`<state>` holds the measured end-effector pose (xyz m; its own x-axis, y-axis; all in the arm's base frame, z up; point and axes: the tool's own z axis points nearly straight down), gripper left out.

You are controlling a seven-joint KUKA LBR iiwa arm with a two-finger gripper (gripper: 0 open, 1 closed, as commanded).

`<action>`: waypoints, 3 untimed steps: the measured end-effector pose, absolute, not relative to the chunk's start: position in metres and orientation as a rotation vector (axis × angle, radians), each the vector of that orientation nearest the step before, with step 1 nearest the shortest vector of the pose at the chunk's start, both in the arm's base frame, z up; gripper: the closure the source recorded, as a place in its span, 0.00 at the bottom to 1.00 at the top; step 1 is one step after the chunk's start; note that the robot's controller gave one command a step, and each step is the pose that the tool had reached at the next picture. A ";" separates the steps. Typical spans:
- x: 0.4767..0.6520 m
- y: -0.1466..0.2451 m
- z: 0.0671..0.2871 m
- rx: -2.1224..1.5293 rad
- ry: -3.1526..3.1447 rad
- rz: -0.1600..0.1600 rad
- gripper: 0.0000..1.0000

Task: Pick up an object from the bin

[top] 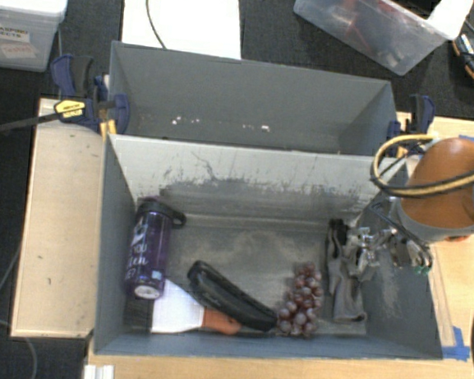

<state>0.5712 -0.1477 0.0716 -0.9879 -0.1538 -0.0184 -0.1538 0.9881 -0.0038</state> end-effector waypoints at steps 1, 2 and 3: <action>0.571 -0.148 0.072 -0.242 3.114 -0.004 1.00; 0.505 -0.115 0.075 0.025 3.123 0.000 1.00; 0.559 -0.151 0.088 -0.171 3.108 -0.007 1.00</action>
Offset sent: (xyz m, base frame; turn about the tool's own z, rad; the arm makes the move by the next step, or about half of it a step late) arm -0.0656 0.0318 0.0027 0.1699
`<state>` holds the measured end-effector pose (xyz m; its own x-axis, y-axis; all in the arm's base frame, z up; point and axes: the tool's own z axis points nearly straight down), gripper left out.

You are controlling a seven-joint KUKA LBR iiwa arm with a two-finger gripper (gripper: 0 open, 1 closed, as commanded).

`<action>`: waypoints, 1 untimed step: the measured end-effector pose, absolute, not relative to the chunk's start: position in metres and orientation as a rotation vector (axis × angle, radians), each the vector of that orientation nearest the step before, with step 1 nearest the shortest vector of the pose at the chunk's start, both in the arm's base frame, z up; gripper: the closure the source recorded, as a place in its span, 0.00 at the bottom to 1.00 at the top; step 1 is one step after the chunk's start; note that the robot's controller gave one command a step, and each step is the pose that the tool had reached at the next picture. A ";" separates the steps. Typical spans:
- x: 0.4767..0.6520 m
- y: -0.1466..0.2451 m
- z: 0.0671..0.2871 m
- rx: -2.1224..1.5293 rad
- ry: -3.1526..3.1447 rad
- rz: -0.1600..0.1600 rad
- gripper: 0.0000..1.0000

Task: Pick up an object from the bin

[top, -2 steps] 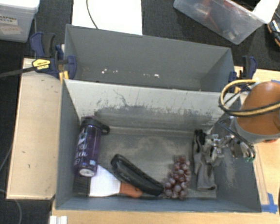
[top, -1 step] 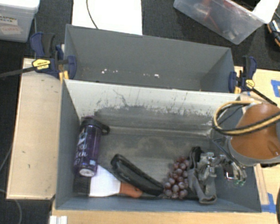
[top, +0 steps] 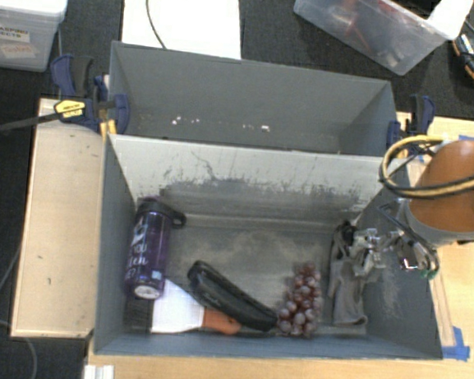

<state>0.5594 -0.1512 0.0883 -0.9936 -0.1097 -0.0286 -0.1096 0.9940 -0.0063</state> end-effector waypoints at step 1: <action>0.518 -0.081 0.072 -0.092 3.118 0.000 1.00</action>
Offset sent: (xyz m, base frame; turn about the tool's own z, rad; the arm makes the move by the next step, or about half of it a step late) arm -0.0611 0.0419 -0.0183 0.1159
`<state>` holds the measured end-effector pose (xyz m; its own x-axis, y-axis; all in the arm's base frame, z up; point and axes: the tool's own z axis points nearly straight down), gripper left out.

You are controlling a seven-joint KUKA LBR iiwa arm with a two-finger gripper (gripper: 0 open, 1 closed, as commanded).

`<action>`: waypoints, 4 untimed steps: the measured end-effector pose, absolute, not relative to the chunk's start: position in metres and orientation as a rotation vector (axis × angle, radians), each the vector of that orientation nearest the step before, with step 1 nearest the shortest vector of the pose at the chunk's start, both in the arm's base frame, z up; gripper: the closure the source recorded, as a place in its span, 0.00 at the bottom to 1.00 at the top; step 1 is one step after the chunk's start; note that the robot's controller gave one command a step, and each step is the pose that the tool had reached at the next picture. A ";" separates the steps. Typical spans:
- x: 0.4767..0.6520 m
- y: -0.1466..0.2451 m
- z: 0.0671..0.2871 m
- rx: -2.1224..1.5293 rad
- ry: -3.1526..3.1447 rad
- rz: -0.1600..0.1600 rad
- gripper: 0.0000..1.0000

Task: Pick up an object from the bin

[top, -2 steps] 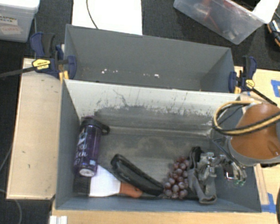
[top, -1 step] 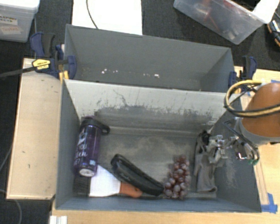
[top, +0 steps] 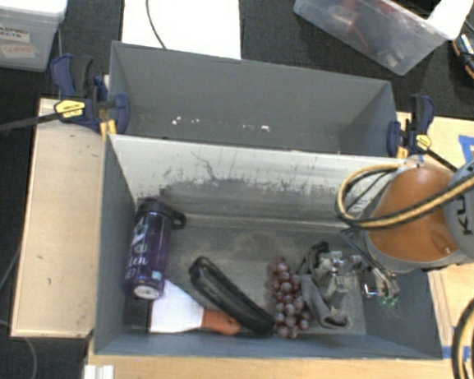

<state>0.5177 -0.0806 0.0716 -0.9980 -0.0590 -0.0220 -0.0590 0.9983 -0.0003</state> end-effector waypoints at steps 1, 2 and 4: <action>0.500 -0.109 0.071 0.009 3.102 -0.009 1.00; 0.532 -0.024 0.072 -0.162 3.097 0.000 0.00; 0.483 0.027 0.074 -0.208 3.087 -0.002 0.00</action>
Offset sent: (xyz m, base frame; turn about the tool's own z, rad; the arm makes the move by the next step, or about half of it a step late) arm 0.0109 0.0558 -0.0016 -0.0421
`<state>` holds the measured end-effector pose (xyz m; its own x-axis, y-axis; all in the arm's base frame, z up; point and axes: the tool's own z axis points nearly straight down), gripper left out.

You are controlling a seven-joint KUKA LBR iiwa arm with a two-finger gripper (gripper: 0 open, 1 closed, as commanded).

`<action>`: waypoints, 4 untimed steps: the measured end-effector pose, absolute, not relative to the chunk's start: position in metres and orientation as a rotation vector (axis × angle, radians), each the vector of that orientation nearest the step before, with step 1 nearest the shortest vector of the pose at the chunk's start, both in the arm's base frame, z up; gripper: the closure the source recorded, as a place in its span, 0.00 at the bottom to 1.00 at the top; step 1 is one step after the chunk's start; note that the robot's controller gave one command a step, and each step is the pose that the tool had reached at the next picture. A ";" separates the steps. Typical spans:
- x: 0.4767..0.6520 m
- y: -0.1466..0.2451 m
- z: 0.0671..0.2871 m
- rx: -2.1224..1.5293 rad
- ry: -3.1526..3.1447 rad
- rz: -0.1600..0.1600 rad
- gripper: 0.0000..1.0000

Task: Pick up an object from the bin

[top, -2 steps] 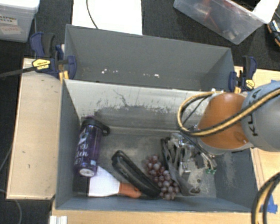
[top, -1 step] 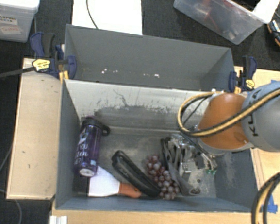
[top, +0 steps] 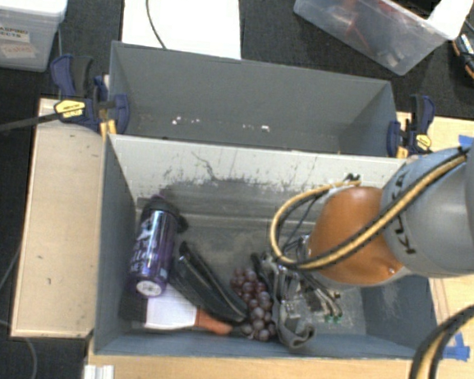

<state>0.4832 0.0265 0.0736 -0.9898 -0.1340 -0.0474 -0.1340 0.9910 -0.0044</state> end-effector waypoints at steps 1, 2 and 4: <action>0.484 0.026 0.074 -0.194 3.088 -0.004 0.00; 0.484 0.028 0.071 -0.278 3.077 -0.006 0.00; 0.486 0.039 0.071 -0.247 3.077 -0.010 0.00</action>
Offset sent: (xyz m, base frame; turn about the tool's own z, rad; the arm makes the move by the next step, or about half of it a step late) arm -0.0010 0.0020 -0.0036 -0.0473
